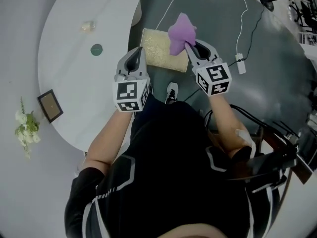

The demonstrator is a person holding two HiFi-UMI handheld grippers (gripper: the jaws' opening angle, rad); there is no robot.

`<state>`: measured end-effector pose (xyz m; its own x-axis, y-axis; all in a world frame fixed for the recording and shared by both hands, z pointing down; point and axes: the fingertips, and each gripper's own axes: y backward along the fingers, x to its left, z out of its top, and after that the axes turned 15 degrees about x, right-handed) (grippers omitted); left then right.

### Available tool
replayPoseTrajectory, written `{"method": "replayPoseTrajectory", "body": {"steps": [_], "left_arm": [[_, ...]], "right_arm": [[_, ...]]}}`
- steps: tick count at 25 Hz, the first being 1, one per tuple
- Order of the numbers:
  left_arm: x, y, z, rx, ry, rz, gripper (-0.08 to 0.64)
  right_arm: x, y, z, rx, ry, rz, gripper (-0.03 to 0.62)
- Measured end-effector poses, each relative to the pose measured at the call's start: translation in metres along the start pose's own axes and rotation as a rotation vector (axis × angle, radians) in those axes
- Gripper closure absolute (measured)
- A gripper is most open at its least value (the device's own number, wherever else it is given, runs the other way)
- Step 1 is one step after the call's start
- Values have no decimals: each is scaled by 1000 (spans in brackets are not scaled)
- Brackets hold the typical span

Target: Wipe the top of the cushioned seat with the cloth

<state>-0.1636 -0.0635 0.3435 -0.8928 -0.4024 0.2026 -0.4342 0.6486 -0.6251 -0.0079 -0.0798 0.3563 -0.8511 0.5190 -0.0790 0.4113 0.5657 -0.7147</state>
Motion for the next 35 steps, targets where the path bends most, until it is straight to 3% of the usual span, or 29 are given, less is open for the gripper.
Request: {"method": "replayPoseTrajectory", "body": {"steps": [3, 7, 12, 18, 22, 28, 35], "left_arm": [[8, -14, -28, 47, 61, -12, 557], [12, -35, -59, 110, 71, -36, 557], [19, -58, -102, 214, 88, 38, 556], [2, -82, -136, 272, 254, 63, 556], [1, -104, -172, 317, 274, 102, 556], [35, -116, -212, 338, 294, 264, 556], [45, -111, -271, 411, 354, 309, 556]], "right_arm": [[16, -36, -21, 66, 13, 40, 523], [30, -87, -51, 151, 1, 77, 523], [54, -138, -94, 209, -16, 200, 523], [71, -190, -159, 301, -1, 311, 525], [76, -225, -192, 351, 29, 328, 525], [91, -274, -233, 407, 110, 342, 525], [124, -329, -260, 453, 196, 381, 525]]}}
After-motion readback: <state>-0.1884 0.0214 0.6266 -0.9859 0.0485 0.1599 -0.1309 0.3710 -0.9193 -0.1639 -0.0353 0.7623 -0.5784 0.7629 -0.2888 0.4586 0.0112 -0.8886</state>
